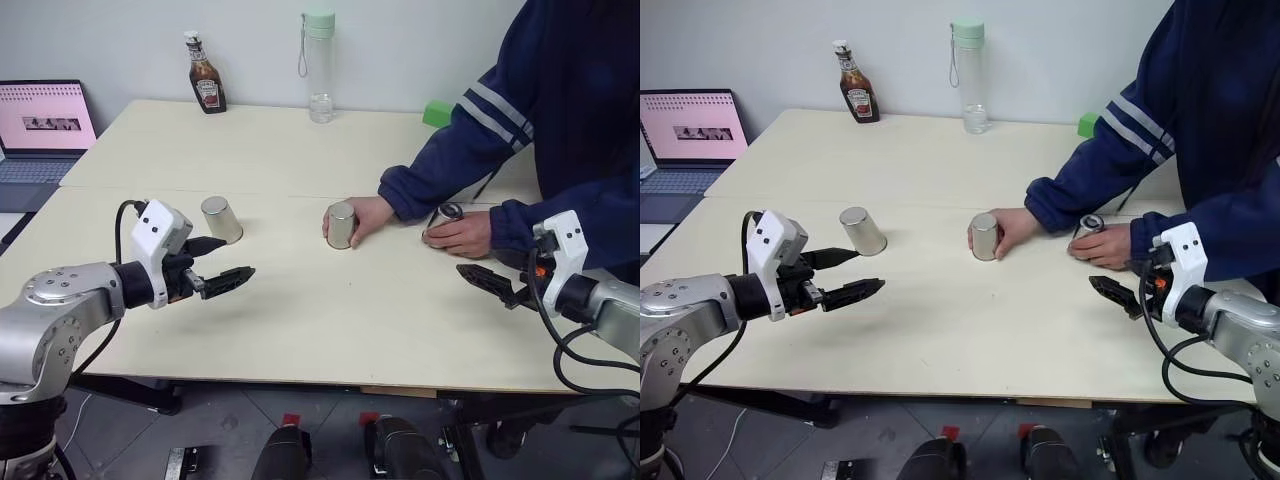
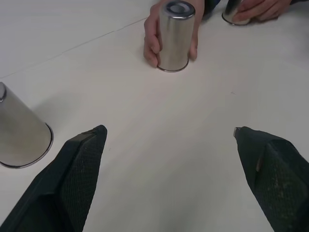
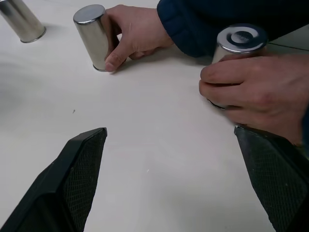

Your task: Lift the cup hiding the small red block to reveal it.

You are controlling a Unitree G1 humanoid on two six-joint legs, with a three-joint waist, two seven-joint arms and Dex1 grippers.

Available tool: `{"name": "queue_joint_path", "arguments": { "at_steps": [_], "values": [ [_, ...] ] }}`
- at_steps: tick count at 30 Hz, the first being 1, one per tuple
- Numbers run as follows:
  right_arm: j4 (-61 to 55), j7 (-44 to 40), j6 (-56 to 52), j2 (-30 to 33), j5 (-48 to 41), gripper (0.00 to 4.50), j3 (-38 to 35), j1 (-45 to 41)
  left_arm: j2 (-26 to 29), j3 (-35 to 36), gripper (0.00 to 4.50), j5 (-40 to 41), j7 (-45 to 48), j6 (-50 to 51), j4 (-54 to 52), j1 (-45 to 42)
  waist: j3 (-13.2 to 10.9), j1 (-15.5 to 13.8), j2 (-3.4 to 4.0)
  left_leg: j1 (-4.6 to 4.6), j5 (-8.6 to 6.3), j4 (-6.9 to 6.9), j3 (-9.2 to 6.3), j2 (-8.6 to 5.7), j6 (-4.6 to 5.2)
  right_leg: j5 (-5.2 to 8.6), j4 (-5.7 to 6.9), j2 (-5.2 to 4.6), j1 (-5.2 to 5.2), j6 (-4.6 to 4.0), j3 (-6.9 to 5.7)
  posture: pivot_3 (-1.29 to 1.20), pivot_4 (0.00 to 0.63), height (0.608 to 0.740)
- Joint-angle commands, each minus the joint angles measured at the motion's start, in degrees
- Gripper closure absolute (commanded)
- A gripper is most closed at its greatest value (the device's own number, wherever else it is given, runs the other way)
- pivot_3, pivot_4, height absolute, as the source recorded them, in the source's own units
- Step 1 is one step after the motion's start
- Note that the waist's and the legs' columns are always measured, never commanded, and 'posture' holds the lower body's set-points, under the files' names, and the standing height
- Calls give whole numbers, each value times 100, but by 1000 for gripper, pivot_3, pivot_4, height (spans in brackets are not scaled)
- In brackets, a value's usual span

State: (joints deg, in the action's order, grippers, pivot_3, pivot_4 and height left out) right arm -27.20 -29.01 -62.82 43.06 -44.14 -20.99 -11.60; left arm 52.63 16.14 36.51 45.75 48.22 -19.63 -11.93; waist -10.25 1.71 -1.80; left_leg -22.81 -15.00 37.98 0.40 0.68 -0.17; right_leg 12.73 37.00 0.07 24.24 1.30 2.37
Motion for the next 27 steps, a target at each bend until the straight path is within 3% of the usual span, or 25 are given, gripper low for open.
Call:
{"name": "queue_joint_path", "arguments": {
  "at_steps": [1, 8, 13, 20, 27],
  "values": [
    [-55, -49, 93, 52, -61, 12, -1, -109, 119, 234, 0, -3, 23, -101, -125, -23, 0, 0, 0, 0, 0, 0, 1, 0, 0, 0, 0, 0, 0, 0, 0, 0, 150, 740],
    [-73, -27, 95, -10, -74, 12, 53, -141, 102, 240, 0, -25, -8, -140, -127, -23, 0, 0, 0, 0, 0, 0, 1, 0, 0, 0, 0, 0, 0, 0, 0, 0, 150, 740],
    [-196, -142, 149, -18, -162, 12, 45, -43, -299, -145, 0, -204, -273, -434, -171, -213, 0, -3, 0, 0, 0, 0, 1, -1, 0, 0, 0, 0, -1, 0, 1, 0, 150, 740],
    [-739, -565, 736, -24, -107, 12, 292, 144, -1350, -1126, 0, -970, -607, -1411, 413, -752, 1, -21, -2, 0, 0, 5, -1, -5, 0, -4, 1, 0, -6, 7, 0, 0, 150, 740],
    [-1151, -396, 1141, -410, -157, 12, 497, 228, -2627, -2032, 0, -2303, -1087, -3203, 2561, -1806, 7, -46, -5, 1, 1, 17, -1, -8, 0, -12, 4, 21, -12, 19, 1, 0, 150, 740]
  ]
}}
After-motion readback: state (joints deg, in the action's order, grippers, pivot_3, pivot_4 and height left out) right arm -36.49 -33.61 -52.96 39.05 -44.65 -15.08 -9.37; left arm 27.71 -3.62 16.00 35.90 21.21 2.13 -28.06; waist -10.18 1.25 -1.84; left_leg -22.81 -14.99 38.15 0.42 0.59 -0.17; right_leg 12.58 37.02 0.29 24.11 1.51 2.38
